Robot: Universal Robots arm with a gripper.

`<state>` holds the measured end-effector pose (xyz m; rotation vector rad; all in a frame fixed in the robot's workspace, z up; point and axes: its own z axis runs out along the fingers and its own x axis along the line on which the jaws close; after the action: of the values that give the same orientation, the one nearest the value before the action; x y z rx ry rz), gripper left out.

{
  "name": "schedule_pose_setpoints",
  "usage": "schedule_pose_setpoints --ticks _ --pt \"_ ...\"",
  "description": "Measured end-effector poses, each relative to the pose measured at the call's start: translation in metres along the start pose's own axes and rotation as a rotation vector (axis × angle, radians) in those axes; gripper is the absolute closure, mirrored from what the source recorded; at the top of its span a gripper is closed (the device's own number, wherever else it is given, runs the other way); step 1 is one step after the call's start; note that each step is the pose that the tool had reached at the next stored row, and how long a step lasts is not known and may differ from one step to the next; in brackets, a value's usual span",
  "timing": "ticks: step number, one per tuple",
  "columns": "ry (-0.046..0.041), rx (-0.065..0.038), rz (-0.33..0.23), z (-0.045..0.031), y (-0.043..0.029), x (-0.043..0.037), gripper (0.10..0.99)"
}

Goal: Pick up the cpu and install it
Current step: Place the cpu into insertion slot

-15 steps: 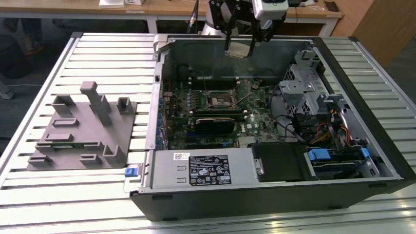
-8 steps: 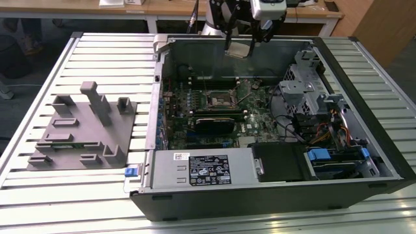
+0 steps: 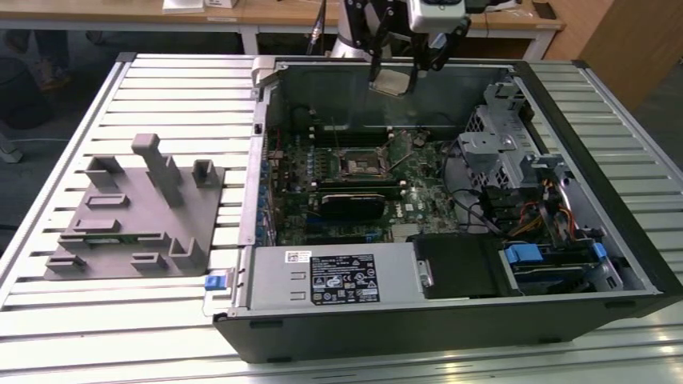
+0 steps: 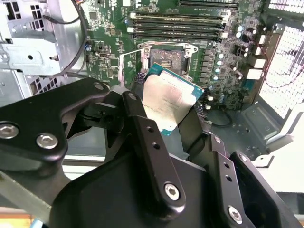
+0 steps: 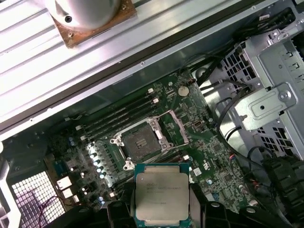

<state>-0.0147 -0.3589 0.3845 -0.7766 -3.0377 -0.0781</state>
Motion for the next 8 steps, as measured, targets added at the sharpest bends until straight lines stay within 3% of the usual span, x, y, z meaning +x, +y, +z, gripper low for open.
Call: schedule_pose_setpoints --ticks 8 --pt "-0.0029 -0.001 0.061 0.0001 0.0 0.0 0.545"
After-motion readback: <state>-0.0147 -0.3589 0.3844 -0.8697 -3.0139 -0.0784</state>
